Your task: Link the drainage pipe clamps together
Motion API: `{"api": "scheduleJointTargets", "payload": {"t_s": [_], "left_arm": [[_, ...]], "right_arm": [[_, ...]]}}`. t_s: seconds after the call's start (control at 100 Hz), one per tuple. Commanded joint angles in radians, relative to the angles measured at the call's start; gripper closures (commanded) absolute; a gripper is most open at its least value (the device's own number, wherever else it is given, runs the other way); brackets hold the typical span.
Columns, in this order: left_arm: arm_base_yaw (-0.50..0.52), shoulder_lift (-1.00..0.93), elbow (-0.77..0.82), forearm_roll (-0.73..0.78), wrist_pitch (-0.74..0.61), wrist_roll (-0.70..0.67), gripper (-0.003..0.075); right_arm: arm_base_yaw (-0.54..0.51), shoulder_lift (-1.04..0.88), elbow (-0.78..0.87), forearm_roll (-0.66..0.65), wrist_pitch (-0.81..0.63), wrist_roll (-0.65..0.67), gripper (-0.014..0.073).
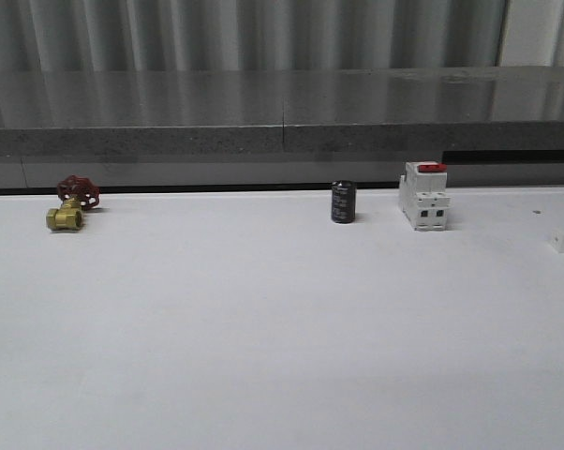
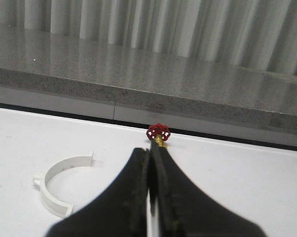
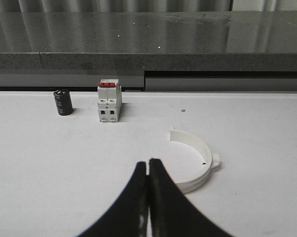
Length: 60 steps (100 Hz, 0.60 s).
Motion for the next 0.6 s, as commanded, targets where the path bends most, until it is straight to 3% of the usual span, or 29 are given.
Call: {"api": "scheduleJointTargets", "payload": {"t_s": [0.0,0.37,0.59], "left_arm": [[0.000,-0.032,0.047,0.002,-0.082,0.001,0.0741],[0.000,-0.032,0.038,0.009,-0.082,0.001,0.0741],[0.000,0.015,-0.081,-0.054,-0.060,0.001,0.0741]], "right_arm": [[-0.008,-0.016,-0.020,0.003,-0.085,-0.006,0.0661],[-0.008,-0.016,-0.020,0.003,-0.085,-0.006,0.0661],[-0.008,-0.016,-0.020,0.003,-0.085,-0.006,0.0661]]}}
